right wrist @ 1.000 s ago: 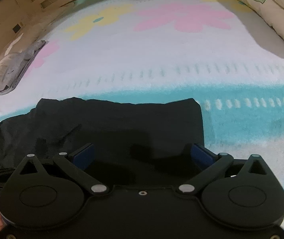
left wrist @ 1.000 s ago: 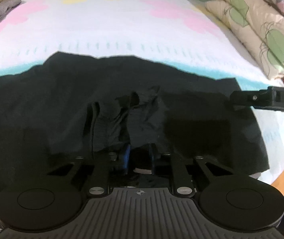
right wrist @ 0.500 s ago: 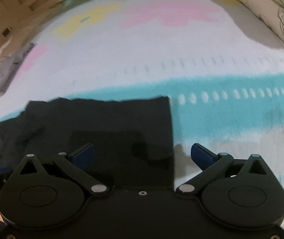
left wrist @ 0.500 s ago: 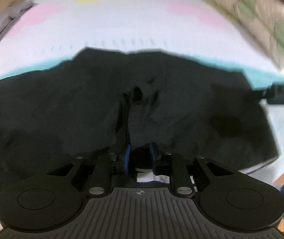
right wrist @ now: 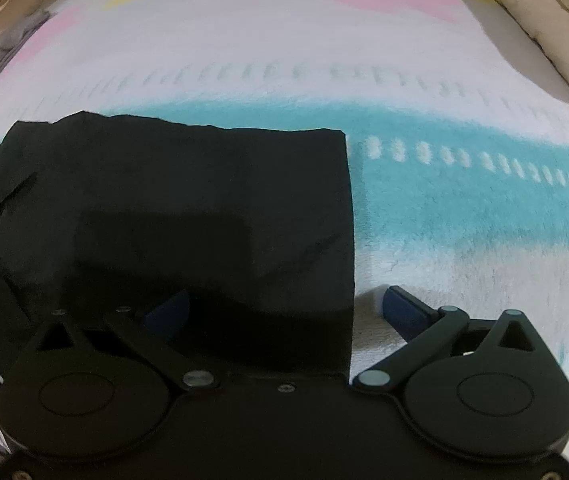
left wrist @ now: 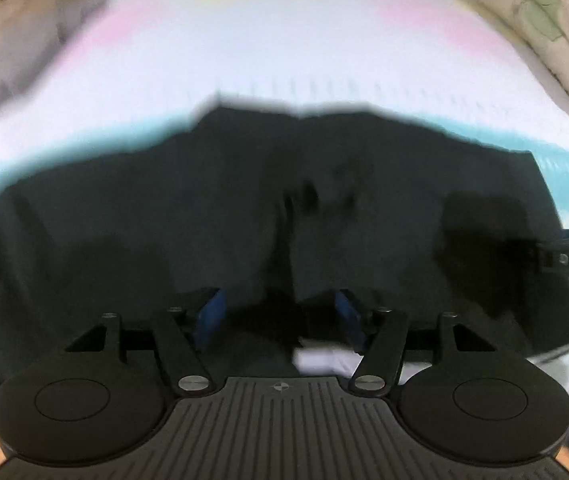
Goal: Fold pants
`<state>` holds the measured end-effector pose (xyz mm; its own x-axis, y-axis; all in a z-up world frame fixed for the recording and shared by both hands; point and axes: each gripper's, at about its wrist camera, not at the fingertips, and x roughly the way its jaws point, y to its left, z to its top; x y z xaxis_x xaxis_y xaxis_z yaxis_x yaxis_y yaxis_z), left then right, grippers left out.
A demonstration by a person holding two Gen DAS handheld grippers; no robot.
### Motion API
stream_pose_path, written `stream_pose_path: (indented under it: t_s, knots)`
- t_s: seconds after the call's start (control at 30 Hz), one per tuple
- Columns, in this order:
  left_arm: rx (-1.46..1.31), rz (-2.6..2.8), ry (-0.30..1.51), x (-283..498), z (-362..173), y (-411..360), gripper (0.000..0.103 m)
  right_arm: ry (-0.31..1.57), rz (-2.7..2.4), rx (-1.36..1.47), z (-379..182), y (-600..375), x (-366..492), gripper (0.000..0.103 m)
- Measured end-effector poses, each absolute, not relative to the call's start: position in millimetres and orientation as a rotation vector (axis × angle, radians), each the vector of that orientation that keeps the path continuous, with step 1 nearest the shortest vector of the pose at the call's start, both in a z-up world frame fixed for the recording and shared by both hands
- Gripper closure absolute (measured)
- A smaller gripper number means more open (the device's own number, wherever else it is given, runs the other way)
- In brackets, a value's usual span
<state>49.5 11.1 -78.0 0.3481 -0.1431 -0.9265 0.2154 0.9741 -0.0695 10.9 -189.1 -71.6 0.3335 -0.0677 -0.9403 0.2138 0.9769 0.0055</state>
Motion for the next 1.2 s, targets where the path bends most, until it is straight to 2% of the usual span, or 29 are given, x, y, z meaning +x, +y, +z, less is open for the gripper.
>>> stream_pose_path:
  t_s: [0.2, 0.33, 0.53, 0.67, 0.9, 1.1, 1.2]
  knots:
    - [-0.097, -0.256, 1.158, 61.5, -50.8, 14.1, 0.044, 1.288, -0.215, 0.159, -69.4, -186.6, 20.7, 0.000]
    - [-0.169, -0.352, 1.200, 81.7, -37.0, 4.8, 0.044, 1.385, -0.213, 0.184, -69.3, -178.5, 31.9, 0.000]
    - [-0.063, -0.348, 1.084, 87.1, -29.3, -12.7, 0.043, 1.531, -0.085, 0.152, -75.5, -180.2, 63.3, 0.000]
    - [-0.120, -0.353, 1.120, 69.8, -33.3, -1.8, 0.044, 1.572, -0.124, 0.188, -73.8, -184.0, 73.3, 0.000]
    - [0.060, -0.240, 1.060, 47.7, -49.8, 15.1, 0.043, 1.442, -0.148, 0.164, -71.4, -171.8, 53.5, 0.000]
    - [-0.046, -0.221, 1.094, 68.0, -50.1, 25.8, 0.043, 1.424, -0.170, 0.168, -72.1, -169.1, 52.1, 0.000]
    - [-0.126, -0.262, 1.177, 86.9, -42.7, 20.5, 0.044, 1.433, -0.173, 0.169, -69.0, -163.1, 42.1, 0.000]
